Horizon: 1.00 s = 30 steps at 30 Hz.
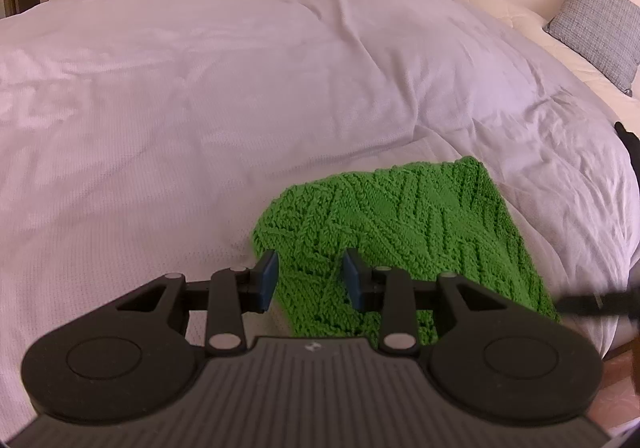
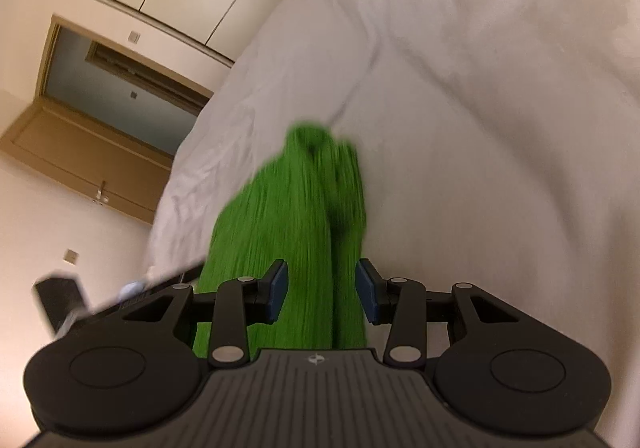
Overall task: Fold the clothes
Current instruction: 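Fold the held vest edge over the vest with the right gripper, release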
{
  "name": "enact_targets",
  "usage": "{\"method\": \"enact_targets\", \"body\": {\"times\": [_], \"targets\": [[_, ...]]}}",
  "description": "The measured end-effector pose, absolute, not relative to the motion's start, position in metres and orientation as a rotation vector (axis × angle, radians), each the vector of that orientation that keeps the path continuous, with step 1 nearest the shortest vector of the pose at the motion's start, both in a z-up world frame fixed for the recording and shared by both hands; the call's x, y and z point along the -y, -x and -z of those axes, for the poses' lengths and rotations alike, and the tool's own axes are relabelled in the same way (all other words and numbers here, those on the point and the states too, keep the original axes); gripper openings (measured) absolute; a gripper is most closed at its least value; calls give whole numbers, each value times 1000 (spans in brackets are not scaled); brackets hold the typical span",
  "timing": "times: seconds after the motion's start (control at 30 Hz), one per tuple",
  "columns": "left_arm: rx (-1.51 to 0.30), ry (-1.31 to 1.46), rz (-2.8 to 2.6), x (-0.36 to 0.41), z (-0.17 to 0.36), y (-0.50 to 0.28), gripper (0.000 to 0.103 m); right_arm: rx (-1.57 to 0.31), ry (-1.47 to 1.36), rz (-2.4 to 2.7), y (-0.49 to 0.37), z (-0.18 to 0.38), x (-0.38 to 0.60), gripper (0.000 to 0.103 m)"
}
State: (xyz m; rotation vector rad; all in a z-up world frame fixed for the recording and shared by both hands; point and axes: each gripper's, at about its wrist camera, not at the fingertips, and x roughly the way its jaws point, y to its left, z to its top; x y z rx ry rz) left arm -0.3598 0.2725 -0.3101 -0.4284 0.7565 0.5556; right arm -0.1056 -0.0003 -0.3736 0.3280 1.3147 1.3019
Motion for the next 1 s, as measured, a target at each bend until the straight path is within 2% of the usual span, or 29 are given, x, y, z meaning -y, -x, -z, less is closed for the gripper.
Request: {"method": "enact_targets", "body": {"times": [0.2,0.23,0.3,0.4,0.5,0.67,0.77,0.87,0.93,1.0], "targets": [[-769,411,-571,-266,310,359,30,-1376,-328,-1286,148,383,31,40],[-771,411,-575,-265,310,359,30,-1363,-296,-1266,150,383,28,24],[-778,398,-582,-262,308,359,30,-1347,-279,-1269,150,377,29,13],[-781,388,-567,-256,304,363,30,-1284,-214,-1269,148,354,37,7],[-786,377,-555,-250,305,362,31,-1276,-187,-1216,140,353,45,6],[-813,299,-571,-237,305,355,31,-1268,-62,-1133,147,390,25,5],[-828,260,-579,-232,303,356,31,-1219,-12,-1128,152,380,23,9],[-835,257,-597,-230,303,356,31,-1134,27,-1130,157,359,25,19],[-838,250,-609,-227,302,355,31,-1046,38,-1125,163,341,29,33],[-843,239,-617,-223,300,354,31,-939,56,-1151,177,328,31,36]]}}
